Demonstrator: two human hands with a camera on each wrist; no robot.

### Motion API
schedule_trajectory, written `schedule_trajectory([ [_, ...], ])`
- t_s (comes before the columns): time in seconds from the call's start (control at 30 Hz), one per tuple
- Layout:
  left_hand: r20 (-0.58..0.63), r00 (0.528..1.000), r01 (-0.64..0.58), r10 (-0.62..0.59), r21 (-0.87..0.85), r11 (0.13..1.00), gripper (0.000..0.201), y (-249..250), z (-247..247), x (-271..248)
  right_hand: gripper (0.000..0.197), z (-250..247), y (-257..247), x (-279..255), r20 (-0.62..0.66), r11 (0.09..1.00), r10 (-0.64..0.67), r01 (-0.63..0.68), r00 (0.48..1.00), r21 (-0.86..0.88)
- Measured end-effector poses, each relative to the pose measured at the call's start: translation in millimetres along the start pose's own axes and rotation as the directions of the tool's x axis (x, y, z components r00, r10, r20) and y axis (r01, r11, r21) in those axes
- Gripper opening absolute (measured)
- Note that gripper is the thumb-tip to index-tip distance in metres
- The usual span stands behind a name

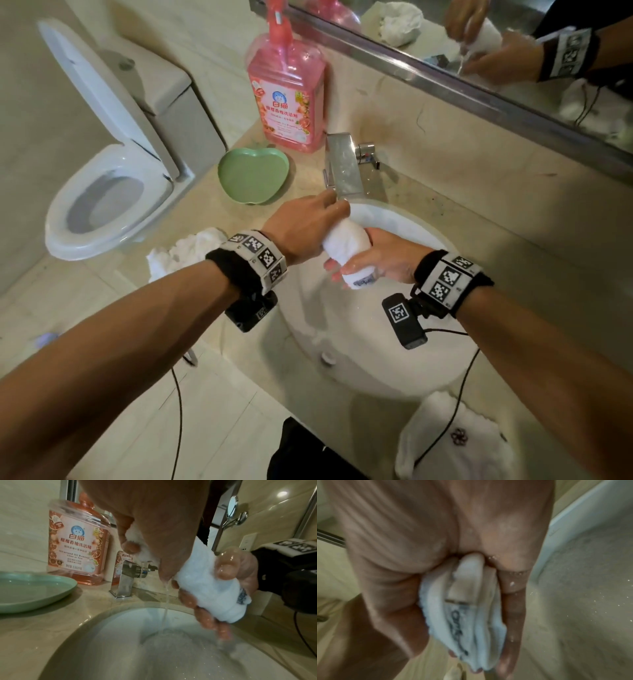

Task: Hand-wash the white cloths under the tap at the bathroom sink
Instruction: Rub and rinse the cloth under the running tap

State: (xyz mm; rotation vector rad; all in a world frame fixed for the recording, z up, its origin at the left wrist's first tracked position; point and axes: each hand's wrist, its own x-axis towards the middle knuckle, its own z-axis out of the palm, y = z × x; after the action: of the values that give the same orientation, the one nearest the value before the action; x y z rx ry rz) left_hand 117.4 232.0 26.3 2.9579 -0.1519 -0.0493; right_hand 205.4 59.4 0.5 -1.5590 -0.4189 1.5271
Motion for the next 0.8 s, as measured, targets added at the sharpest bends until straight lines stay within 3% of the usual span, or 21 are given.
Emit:
schedule_trajectory([
  [0.07,0.021,1.0,0.009,-0.01,0.049,0.999,0.041,4,-3,-1,0.047,7,1,-4,-0.045,1.0,0.009,-0.01,0.999,-0.025],
  [0.2,0.164,0.979,0.097,-0.119,0.137,0.986,0.034,12,4,2,0.031,15,5,-6,-0.266,0.914,-0.066,-0.049,0.962,-0.403],
  [0.27,0.218,0.96,0.145,-0.173,0.137,0.98,0.031,14,13,5,0.028,15,9,-2,-0.311,0.766,-0.159,-0.082,0.937,-0.638],
  [0.37,0.3,0.928,0.183,-0.221,0.15,0.972,0.026,15,31,9,0.028,14,18,12,-0.291,0.403,-0.289,-0.16,0.912,-0.901],
  [0.5,0.394,0.864,0.284,-0.314,0.133,0.949,0.012,11,59,12,0.015,11,32,29,-0.224,0.131,-0.371,-0.188,0.901,-0.973],
  [0.57,0.454,0.825,0.338,-0.337,0.083,0.938,0.016,5,72,13,0.019,9,36,34,-0.199,0.019,-0.388,-0.208,0.9,-0.978],
  [0.67,0.546,0.772,0.397,-0.326,-0.013,0.918,0.018,3,84,19,0.024,4,38,40,-0.172,-0.065,-0.384,-0.212,0.907,-0.975],
  [0.8,0.637,0.714,0.485,-0.29,-0.151,0.861,0.028,-3,83,31,0.028,-4,37,43,-0.197,0.024,-0.417,-0.206,0.888,-0.978],
])
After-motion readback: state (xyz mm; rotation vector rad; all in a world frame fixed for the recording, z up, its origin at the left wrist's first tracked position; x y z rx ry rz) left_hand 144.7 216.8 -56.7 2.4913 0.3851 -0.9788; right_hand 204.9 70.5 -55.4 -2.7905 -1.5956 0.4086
